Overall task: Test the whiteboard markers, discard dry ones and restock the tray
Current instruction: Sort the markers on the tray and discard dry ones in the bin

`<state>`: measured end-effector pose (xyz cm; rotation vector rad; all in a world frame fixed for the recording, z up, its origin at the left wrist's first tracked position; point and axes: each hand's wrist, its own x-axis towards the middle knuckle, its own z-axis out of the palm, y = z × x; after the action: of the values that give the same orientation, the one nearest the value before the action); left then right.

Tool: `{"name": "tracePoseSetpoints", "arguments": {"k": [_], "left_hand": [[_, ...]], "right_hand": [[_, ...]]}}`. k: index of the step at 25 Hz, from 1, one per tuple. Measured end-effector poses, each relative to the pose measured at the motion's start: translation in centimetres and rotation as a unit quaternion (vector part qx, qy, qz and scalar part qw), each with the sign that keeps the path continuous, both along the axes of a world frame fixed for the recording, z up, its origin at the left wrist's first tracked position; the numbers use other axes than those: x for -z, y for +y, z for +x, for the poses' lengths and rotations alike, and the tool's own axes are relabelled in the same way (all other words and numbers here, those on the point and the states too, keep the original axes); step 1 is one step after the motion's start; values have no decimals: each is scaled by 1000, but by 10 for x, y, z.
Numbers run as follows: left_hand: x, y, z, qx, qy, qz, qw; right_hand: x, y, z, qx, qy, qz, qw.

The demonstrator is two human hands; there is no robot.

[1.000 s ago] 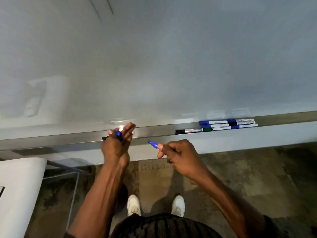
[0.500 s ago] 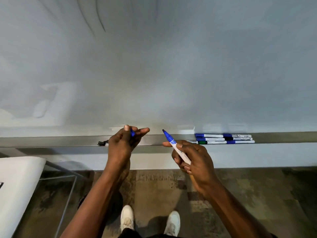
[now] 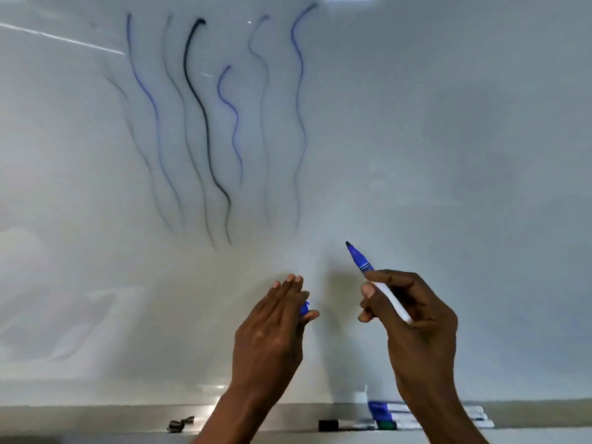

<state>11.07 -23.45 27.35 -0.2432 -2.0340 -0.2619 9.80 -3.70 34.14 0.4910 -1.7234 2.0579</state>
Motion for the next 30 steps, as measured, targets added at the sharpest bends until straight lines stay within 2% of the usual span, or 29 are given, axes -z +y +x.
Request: {"name": "tracePoseSetpoints", "arguments": {"k": [3, 6, 10, 14, 17, 21, 25, 27, 30], "left_hand": [[-28, -6, -19, -36, 14, -47, 998], [-31, -14, -30, -55, 33, -47, 997], [-25, -23, -47, -66, 62, -66, 994], [-17, -33, -63, -79, 115, -123, 983], [-15, -43, -73, -73, 124, -159, 977], [-5, -51, -86, -58, 128, -153, 978], [-2, -53, -90, -61, 136, -159, 976], [-3, -50, -87, -57, 126, -152, 979], [-7, -46, -80, -48, 121, -127, 983]], "right_hand": [[-50, -8, -14, -37, 74, -44, 996], [-89, -18, -24, -27, 147, -43, 988], [-145, -34, -42, 106, 260, -36, 959], [-192, -45, -75, 170, 360, 2, 917], [-218, -52, -100, 224, 406, 19, 886], [-227, -58, -119, 247, 412, 35, 876], [-216, -61, -111, 257, 442, 107, 853], [-200, -58, -104, 276, 448, 143, 838], [-162, -50, -99, 287, 432, 157, 840]]}}
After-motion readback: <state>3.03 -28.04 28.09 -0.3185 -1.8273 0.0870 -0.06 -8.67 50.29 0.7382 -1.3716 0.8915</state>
